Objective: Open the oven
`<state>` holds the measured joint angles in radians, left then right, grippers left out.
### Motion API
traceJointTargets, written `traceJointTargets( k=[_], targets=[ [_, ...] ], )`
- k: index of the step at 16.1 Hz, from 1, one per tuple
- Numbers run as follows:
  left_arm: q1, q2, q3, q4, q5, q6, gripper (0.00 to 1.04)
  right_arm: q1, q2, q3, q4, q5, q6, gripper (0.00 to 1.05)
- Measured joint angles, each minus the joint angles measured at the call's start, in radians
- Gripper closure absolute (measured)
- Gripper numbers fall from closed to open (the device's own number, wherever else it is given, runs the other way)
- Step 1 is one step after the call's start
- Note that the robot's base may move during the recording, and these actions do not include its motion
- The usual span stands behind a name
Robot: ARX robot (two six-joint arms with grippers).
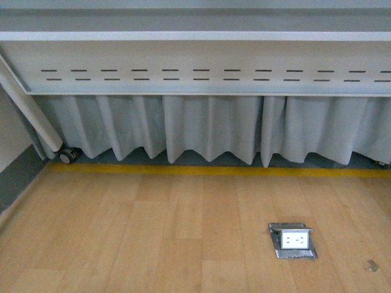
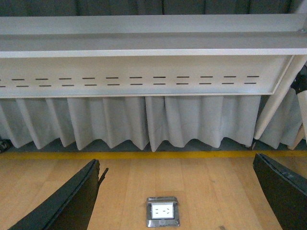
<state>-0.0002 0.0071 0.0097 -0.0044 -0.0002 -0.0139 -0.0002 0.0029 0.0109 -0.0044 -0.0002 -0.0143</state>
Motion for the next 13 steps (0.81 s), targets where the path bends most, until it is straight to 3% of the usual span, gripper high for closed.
traceJointTargets(
  k=[13],
  targets=[
    [0.000, 0.000, 0.000, 0.000, 0.000, 0.000, 0.07, 0.000, 0.000, 0.000, 0.000, 0.000, 0.000, 0.06]
  ],
)
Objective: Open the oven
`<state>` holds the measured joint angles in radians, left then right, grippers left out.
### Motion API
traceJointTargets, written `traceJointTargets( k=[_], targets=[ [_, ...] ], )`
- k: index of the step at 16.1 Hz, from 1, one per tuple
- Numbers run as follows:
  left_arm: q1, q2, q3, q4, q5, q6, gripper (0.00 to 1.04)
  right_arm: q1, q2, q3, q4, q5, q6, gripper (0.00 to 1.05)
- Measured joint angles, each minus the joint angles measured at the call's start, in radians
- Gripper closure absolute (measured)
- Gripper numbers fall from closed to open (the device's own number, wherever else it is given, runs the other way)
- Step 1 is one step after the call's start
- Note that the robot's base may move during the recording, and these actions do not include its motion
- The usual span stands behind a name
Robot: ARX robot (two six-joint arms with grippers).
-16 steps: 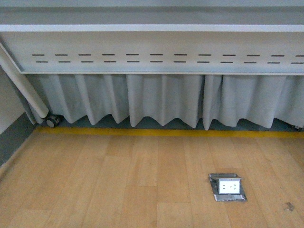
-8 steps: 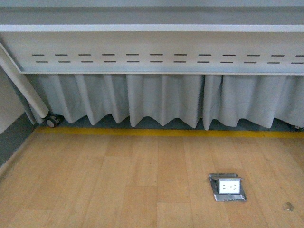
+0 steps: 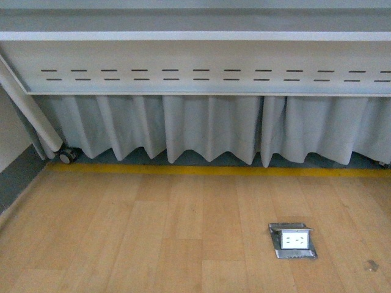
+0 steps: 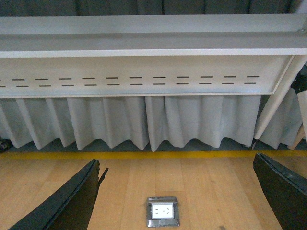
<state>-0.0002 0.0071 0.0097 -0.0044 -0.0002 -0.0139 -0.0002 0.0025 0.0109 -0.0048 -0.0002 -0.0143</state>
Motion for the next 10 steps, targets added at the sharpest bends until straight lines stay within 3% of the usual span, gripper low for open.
traceJointTargets(
  k=[10],
  targets=[
    [0.000, 0.000, 0.000, 0.000, 0.000, 0.000, 0.07, 0.000, 0.000, 0.000, 0.000, 0.000, 0.000, 0.06]
  ],
)
